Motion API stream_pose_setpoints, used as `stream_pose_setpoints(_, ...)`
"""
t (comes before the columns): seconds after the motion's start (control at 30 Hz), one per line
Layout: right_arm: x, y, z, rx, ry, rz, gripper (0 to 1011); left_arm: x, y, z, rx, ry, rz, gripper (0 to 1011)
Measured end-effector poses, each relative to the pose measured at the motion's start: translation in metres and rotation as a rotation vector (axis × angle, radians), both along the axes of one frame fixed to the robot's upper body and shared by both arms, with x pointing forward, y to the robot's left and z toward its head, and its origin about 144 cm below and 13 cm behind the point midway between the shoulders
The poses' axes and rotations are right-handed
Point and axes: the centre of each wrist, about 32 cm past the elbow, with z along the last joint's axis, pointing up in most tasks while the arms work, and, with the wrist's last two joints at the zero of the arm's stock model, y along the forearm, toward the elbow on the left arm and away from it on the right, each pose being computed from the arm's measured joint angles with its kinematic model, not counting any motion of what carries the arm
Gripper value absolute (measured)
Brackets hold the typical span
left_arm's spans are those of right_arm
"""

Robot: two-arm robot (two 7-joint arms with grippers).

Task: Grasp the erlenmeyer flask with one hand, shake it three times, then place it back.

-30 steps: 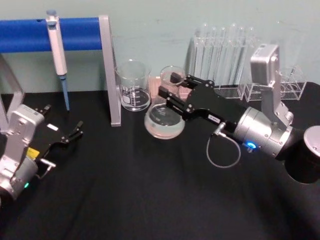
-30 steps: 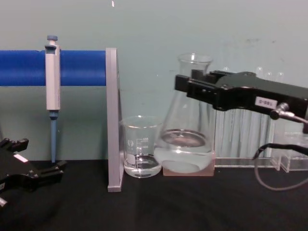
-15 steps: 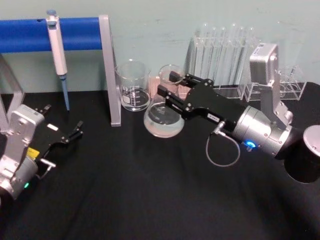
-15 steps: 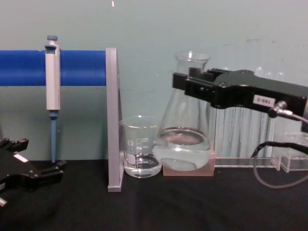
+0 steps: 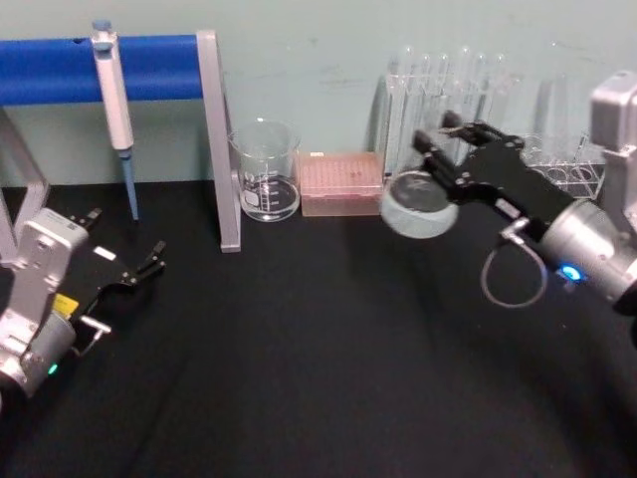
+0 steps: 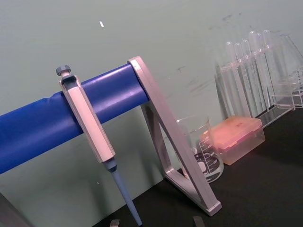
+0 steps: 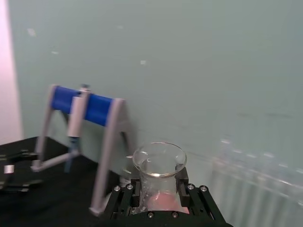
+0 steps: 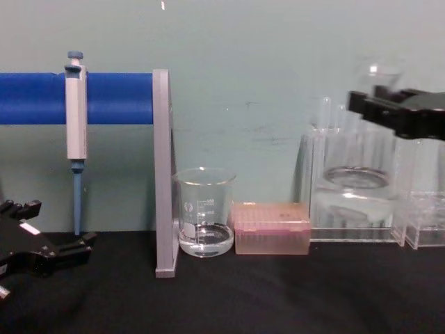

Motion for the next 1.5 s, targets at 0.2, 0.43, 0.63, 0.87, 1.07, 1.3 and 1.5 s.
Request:
stream_pose_setpoints(0.2, -0.007, -0.016, 0.000, -0.001, 0.008, -0.089, 450, 0.000, 0.000, 0.000, 0.000, 0.000, 0.000, 1001)
stream_pose_setpoints(0.43, -0.010, -0.024, -0.001, 0.001, 0.013, -0.127, 450, 0.000, 0.000, 0.000, 0.000, 0.000, 0.000, 1001)
stream_pose_setpoints(0.63, -0.007, -0.019, -0.003, -0.001, 0.019, -0.090, 450, 0.000, 0.000, 0.000, 0.000, 0.000, 0.000, 1001)
stream_pose_setpoints(0.87, 0.002, -0.004, -0.004, -0.009, 0.025, 0.018, 450, 0.000, 0.000, 0.000, 0.000, 0.000, 0.000, 1001)
stream_pose_setpoints(1.07, 0.008, 0.012, -0.005, -0.010, 0.027, 0.121, 450, 0.000, 0.000, 0.000, 0.000, 0.000, 0.000, 1001)
stream_pose_setpoints(1.3, 0.012, 0.025, -0.008, -0.013, 0.034, 0.207, 450, 0.000, 0.000, 0.000, 0.000, 0.000, 0.000, 1001)
stream_pose_setpoints(1.5, 0.014, 0.029, -0.009, -0.014, 0.037, 0.232, 450, 0.000, 0.000, 0.000, 0.000, 0.000, 0.000, 1001)
